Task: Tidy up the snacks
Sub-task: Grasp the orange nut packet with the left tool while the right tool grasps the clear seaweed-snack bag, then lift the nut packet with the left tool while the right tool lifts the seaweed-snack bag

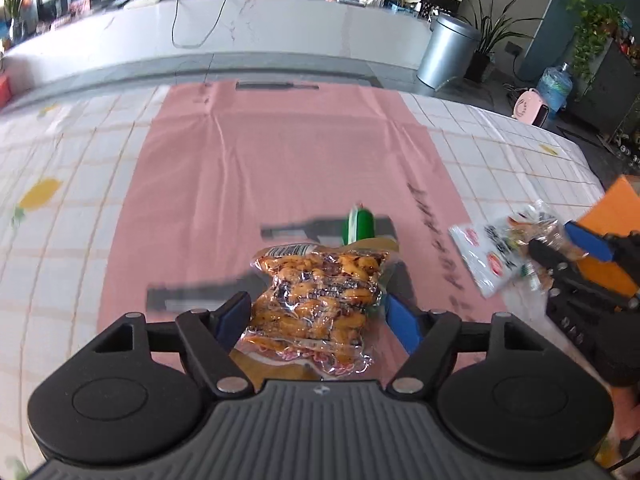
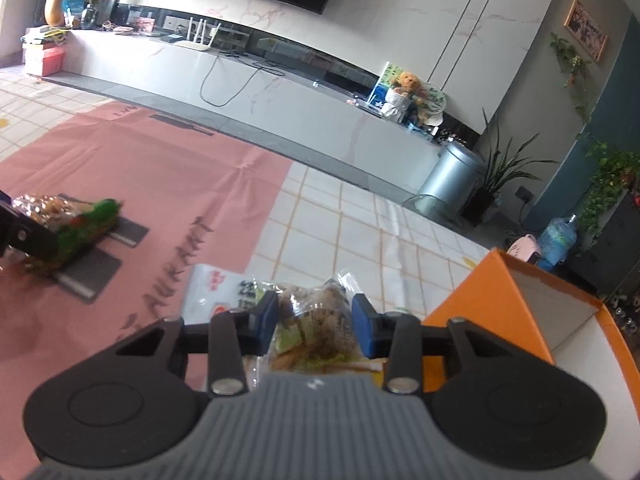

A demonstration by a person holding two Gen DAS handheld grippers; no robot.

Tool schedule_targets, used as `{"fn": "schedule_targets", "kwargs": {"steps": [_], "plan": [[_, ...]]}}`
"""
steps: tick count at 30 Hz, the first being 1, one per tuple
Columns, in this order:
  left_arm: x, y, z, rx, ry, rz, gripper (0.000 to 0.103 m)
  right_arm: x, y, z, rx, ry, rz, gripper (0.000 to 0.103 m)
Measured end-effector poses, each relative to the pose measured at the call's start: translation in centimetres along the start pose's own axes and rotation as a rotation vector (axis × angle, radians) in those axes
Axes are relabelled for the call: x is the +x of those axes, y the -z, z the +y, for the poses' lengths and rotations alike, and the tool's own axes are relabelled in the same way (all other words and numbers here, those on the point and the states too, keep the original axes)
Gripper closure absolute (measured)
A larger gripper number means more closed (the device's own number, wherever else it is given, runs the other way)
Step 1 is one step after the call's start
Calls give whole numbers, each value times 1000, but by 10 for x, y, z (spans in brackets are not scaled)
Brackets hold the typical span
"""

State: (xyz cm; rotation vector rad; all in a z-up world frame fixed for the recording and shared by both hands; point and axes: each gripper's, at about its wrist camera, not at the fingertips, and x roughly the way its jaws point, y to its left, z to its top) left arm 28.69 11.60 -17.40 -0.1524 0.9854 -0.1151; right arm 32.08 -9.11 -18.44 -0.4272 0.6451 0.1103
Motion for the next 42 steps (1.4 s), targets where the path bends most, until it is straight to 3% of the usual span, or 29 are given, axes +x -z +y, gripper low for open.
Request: {"fn": "schedule_targets", "kwargs": {"steps": [3,4,12,19,21,29,37,42], "plan": [[-14,14,-7,-56,21,11,22,-21,10,3,33,-35,11,66],[-20,18,-12,-57,23,7,29,-28,14,4,49,-51,22,66],[-44,58,-56,52,-11,33,31,-90,46,10,159,-156,89,67],[-44,87,-59,101,-4,23,12,-121,70,6,188,-215,63,61],[-43,91,-60,114,-13,21,8,-124,72,4,194,-230,54,50],[-35,94,-61,175,-24,3,2,-117,73,-4,183,-269,30,34],[-29,98,-65,225,-51,-30,0,-100,81,-6,186,-300,59,36],[-30,99,-65,239,-44,-35,6,-97,83,-5,183,-312,71,42]]}}
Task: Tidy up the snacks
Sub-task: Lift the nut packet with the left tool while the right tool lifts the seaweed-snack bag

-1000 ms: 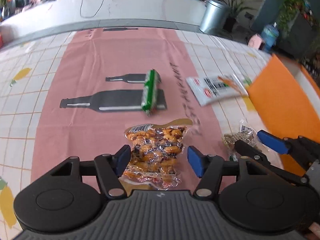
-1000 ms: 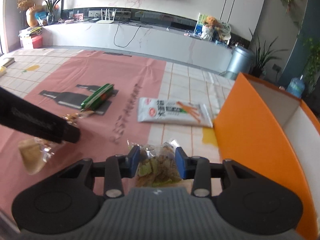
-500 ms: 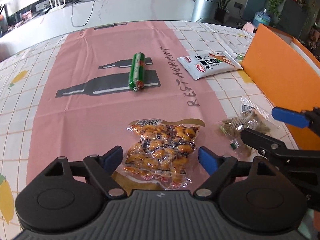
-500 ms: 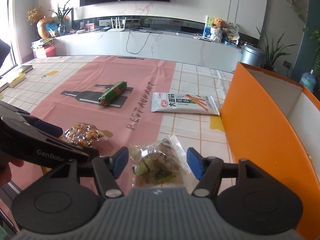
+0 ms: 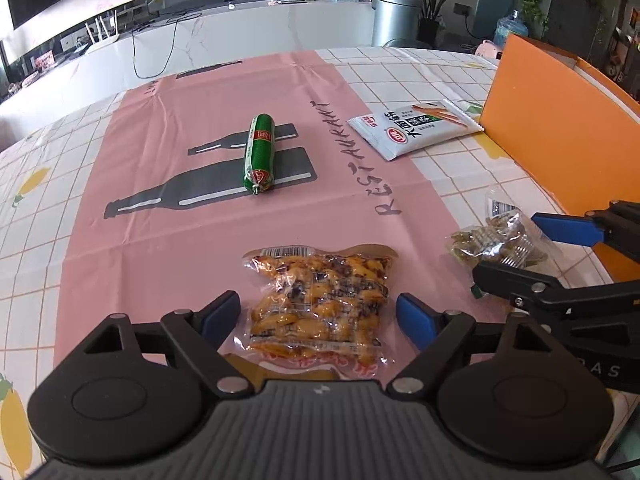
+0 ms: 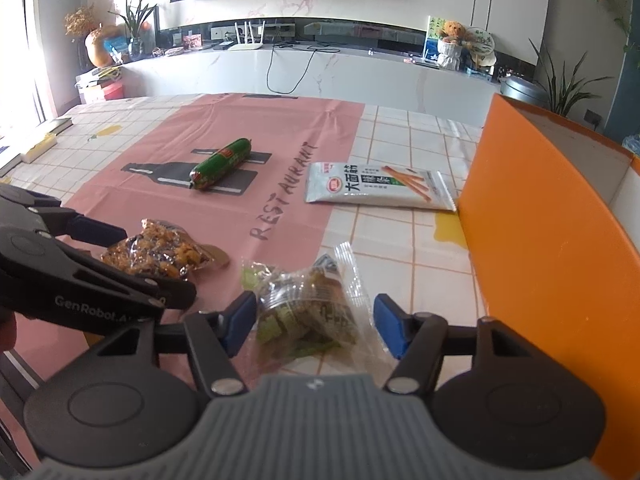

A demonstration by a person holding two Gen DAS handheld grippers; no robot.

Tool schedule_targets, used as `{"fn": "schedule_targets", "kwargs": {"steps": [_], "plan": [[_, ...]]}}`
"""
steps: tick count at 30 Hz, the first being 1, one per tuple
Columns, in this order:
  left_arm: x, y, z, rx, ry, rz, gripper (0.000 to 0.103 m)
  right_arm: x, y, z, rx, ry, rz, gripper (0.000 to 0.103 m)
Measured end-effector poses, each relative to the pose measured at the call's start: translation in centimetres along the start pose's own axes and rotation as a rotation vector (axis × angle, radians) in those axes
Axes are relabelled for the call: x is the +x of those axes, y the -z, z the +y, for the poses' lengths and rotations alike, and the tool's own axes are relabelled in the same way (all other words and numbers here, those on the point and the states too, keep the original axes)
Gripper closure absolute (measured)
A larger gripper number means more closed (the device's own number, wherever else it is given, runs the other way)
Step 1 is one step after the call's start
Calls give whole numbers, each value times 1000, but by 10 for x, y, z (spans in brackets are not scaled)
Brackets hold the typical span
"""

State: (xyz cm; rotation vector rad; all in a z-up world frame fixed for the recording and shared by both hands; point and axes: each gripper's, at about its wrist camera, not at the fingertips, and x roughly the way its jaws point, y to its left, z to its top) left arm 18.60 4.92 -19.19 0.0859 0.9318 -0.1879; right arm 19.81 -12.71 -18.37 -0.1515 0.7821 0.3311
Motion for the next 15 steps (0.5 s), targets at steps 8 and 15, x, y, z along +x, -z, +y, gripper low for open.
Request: {"fn": "schedule_targets", "kwargs": {"steps": [8,15], "plan": [[-3,0,-4,13,16,-8,16,1,2,1,20,-18,11,50],[-18,-5,-8,3,19,-39,17,-4,-1,-2,42,-18,37,57]]}}
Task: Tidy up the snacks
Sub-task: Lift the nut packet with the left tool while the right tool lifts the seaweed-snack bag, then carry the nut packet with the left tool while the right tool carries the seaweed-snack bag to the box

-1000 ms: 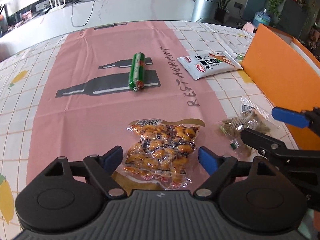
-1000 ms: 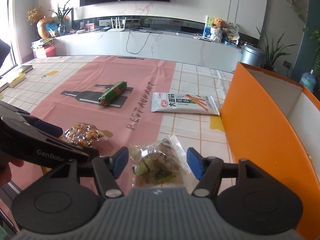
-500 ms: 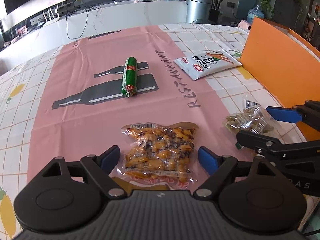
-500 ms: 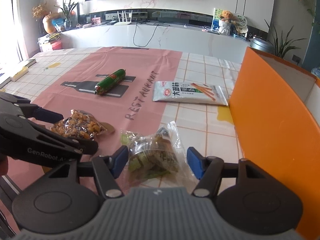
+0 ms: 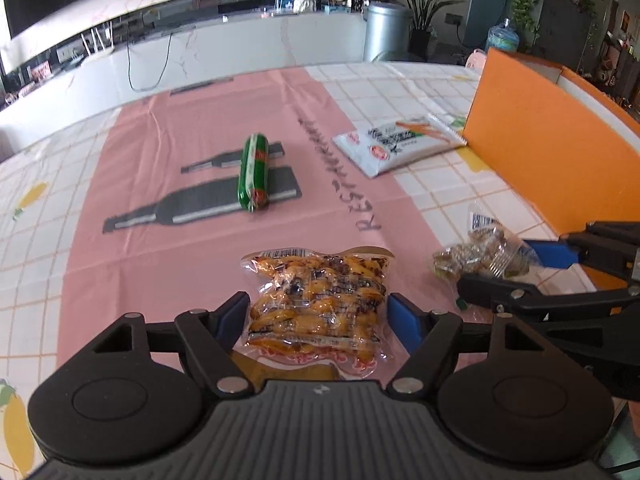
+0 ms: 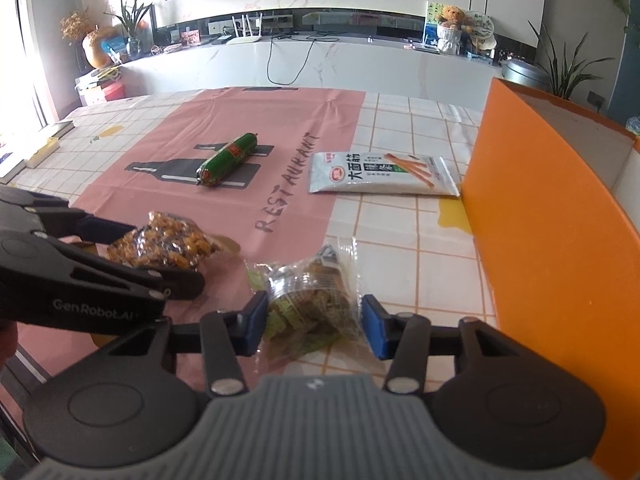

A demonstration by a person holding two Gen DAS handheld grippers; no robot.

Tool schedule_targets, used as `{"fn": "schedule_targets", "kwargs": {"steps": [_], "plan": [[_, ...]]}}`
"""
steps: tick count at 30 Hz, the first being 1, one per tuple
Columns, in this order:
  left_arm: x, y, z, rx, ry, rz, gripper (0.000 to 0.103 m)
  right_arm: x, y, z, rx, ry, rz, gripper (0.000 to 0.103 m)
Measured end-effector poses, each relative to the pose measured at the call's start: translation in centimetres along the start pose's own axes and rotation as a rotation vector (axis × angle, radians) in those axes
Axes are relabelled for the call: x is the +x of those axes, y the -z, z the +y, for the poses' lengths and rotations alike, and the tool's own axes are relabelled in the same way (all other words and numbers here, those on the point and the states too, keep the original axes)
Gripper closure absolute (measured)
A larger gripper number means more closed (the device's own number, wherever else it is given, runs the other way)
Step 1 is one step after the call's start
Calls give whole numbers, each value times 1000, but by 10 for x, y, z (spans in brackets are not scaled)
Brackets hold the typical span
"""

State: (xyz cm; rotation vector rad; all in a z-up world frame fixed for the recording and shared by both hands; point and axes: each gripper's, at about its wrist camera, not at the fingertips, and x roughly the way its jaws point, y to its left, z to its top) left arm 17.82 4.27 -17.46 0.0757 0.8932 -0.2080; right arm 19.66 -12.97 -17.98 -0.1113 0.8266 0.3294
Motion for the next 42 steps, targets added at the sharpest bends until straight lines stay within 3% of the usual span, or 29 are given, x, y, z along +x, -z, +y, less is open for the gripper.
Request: {"fn": "schedule_targets", "kwargs": {"steps": [11,21,27,34,42], "plan": [[-48,-21,-14,-34,-11,-28,17,-46,-16,-5,33,2,-41,60],[-111,-51,-51,-21,40,-105,17,-125,-23,-26,70,-1,-124,60],[-134,-73,-85,5,115,-134,17,-174,-24,-56,78,27,-166,59],[-136,-107,-136,88,233,-140,17,-218,-23,-113,100,64,-184,59],[-96,-151,-190,203,299,-86,17,-229,-28,-183,122,116,-156,59]]}}
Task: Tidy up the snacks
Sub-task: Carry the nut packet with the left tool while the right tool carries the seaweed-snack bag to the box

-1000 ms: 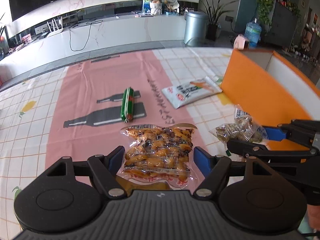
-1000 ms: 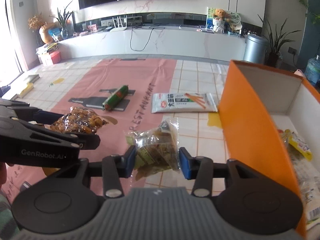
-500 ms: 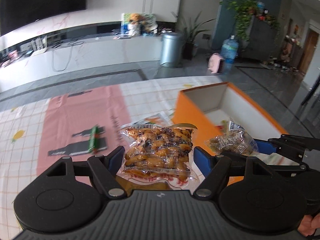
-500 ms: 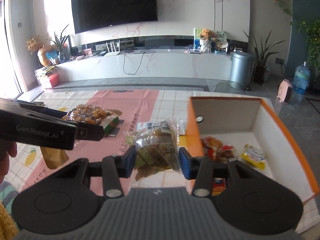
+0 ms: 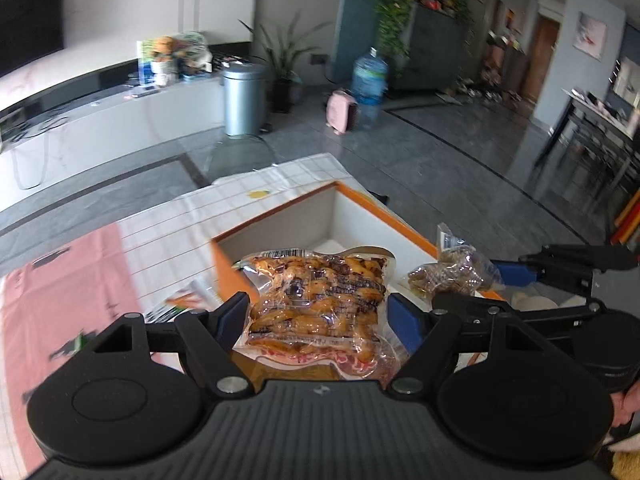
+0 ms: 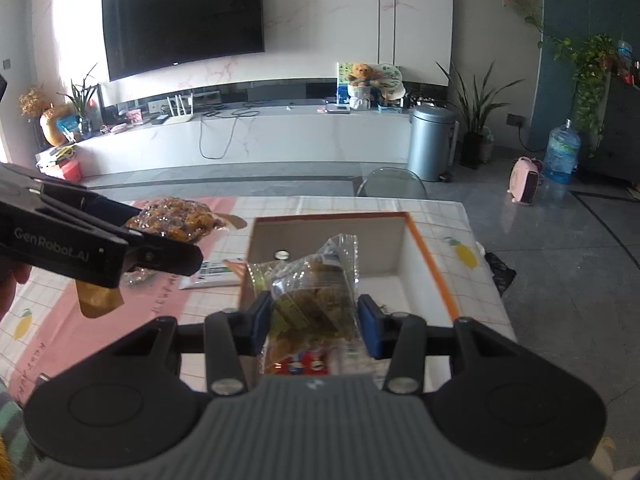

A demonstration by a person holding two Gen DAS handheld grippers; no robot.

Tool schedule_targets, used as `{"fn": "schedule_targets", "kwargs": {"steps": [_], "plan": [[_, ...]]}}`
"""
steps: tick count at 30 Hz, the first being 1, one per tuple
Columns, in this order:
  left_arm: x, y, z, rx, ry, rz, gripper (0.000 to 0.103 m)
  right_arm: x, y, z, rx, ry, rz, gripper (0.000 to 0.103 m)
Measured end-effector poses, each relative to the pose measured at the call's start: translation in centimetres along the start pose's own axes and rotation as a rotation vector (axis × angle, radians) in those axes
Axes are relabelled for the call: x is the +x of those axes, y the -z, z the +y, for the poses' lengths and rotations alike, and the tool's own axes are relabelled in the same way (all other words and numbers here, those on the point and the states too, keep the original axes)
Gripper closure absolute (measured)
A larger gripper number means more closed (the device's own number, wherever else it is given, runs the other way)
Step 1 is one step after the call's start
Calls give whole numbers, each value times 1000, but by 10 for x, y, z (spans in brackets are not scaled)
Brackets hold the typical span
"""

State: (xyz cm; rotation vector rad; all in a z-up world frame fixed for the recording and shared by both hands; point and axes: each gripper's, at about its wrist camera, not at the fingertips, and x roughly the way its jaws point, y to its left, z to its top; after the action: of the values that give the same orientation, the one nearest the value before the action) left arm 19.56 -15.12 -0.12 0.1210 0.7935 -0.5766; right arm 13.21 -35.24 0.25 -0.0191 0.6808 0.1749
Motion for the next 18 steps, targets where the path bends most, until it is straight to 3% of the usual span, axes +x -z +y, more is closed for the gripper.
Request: {"fn": "schedule_targets", "kwargs": {"steps": [8,18], "plan": [[77,-29,-9,126,-18,104,16,55,-10,-41,-54,15,97,59],[160,-42,-8,282,-80,258,16,143,-17,-67,-43,-75,273,59]]}}
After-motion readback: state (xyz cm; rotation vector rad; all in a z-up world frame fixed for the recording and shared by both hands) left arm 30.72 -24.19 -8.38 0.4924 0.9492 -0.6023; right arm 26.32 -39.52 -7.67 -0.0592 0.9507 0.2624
